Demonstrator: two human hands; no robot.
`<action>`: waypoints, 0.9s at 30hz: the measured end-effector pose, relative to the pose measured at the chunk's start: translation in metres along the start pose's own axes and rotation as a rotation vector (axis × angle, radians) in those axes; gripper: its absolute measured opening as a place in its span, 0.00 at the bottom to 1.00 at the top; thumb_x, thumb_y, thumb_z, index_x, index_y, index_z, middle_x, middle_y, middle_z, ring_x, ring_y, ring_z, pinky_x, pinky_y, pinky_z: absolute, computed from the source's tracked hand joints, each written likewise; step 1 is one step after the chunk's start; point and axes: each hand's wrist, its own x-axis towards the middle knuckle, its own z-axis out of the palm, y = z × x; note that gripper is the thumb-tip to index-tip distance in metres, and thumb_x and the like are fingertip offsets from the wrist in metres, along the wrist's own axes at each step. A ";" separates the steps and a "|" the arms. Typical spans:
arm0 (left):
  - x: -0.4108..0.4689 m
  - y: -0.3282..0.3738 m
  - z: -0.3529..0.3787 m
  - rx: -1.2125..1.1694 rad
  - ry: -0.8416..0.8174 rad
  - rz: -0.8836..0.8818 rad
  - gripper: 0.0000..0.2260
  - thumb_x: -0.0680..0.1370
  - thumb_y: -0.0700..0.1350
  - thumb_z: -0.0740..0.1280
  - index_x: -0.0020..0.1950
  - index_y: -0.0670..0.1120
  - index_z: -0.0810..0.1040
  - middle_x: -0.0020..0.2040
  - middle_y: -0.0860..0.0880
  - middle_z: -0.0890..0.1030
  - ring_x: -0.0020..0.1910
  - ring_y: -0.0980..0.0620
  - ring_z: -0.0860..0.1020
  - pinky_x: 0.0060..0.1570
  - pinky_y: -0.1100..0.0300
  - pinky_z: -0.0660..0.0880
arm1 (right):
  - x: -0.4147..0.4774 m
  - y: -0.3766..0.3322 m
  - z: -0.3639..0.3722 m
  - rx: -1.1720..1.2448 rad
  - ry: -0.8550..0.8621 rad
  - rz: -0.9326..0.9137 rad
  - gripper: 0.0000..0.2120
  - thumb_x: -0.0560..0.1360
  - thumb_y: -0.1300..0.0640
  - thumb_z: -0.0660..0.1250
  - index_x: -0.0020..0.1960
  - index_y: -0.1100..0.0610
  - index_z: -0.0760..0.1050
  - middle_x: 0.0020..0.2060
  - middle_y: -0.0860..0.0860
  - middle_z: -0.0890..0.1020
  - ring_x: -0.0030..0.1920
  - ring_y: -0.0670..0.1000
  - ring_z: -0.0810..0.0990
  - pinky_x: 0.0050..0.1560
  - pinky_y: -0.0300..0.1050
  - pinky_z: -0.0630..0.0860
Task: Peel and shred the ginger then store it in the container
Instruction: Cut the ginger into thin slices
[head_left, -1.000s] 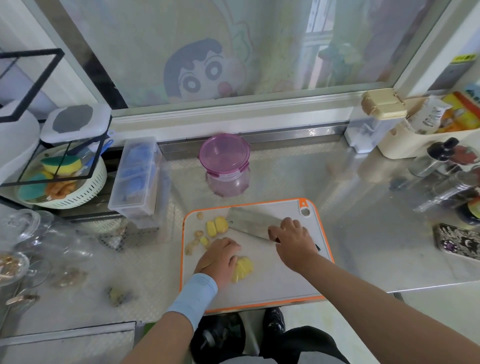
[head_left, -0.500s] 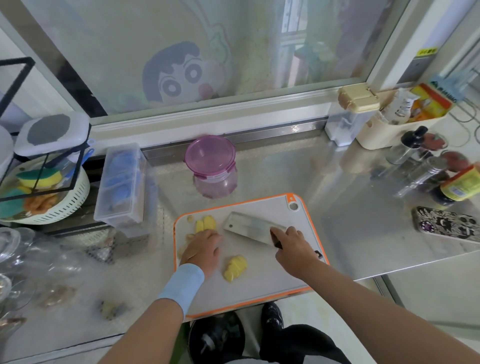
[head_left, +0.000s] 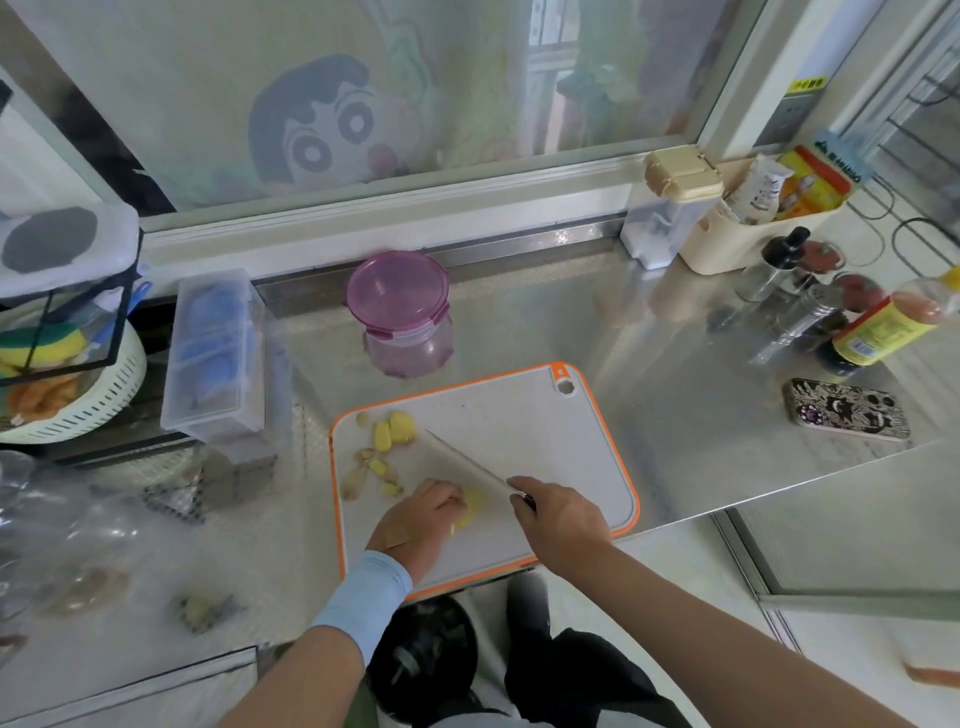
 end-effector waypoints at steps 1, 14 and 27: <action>-0.001 -0.002 0.000 -0.014 -0.023 -0.025 0.25 0.76 0.53 0.47 0.62 0.47 0.77 0.62 0.53 0.74 0.60 0.54 0.71 0.57 0.60 0.70 | -0.001 0.000 0.003 -0.009 -0.005 -0.002 0.18 0.83 0.44 0.53 0.72 0.40 0.68 0.57 0.49 0.80 0.60 0.53 0.77 0.57 0.46 0.74; -0.004 0.003 0.010 0.018 -0.017 0.006 0.21 0.56 0.35 0.79 0.47 0.46 0.83 0.48 0.50 0.81 0.46 0.54 0.77 0.33 0.63 0.78 | -0.007 -0.008 0.018 -0.065 -0.044 -0.028 0.18 0.83 0.48 0.54 0.71 0.41 0.68 0.51 0.50 0.81 0.52 0.55 0.80 0.50 0.47 0.76; -0.005 0.001 0.012 0.094 -0.158 -0.026 0.26 0.71 0.36 0.70 0.69 0.45 0.73 0.67 0.47 0.74 0.67 0.46 0.70 0.53 0.52 0.79 | -0.016 -0.024 0.026 -0.278 -0.067 -0.065 0.18 0.83 0.55 0.51 0.70 0.42 0.64 0.40 0.51 0.75 0.38 0.58 0.77 0.40 0.47 0.75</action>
